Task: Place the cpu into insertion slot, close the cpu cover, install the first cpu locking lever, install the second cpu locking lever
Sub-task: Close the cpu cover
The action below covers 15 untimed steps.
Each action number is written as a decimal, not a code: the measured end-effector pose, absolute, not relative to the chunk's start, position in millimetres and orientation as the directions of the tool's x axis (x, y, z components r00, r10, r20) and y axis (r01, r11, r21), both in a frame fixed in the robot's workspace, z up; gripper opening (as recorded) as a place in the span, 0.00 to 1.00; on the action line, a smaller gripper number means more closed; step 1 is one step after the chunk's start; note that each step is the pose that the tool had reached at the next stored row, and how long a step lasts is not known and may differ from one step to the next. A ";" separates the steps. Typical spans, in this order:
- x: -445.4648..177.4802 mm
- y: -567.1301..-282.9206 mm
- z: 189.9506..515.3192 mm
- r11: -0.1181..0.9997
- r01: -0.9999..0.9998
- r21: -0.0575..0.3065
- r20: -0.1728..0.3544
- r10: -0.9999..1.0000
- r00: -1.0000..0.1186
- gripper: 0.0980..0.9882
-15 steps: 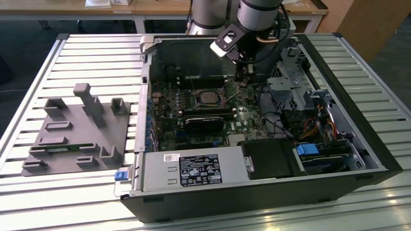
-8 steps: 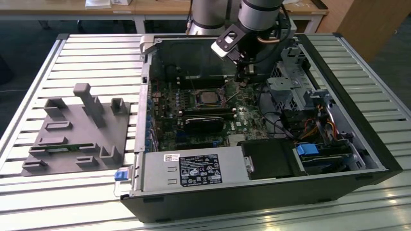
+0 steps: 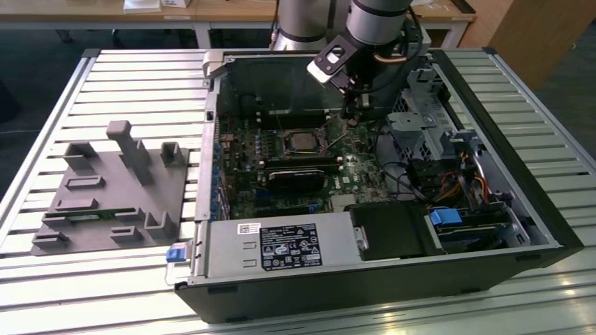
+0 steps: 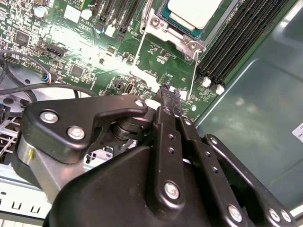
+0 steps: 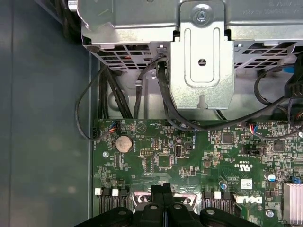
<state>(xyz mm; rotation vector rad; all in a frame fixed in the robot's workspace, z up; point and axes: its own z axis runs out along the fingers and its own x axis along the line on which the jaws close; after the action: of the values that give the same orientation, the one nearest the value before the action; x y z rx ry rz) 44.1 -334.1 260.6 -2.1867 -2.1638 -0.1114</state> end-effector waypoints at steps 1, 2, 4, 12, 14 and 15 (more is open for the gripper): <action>44.4 -334.1 260.6 -0.011 1.000 0.006 0.096 0.995 0.010 0.01; 44.7 -334.1 260.5 -0.011 1.000 0.006 0.096 0.995 0.010 0.01; 45.3 -334.1 260.3 -0.011 1.000 0.006 0.096 0.995 0.010 0.01; 48.8 -334.1 259.7 -0.011 1.000 0.006 0.096 0.995 0.010 0.01; 50.0 -334.1 259.4 -0.011 1.000 0.006 0.096 0.995 0.010 0.01; 50.8 -334.0 259.2 -0.011 1.000 0.006 0.096 0.995 0.010 0.01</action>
<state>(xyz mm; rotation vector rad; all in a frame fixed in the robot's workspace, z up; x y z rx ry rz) 50.8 -334.0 259.2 -2.1869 -2.1639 -0.1111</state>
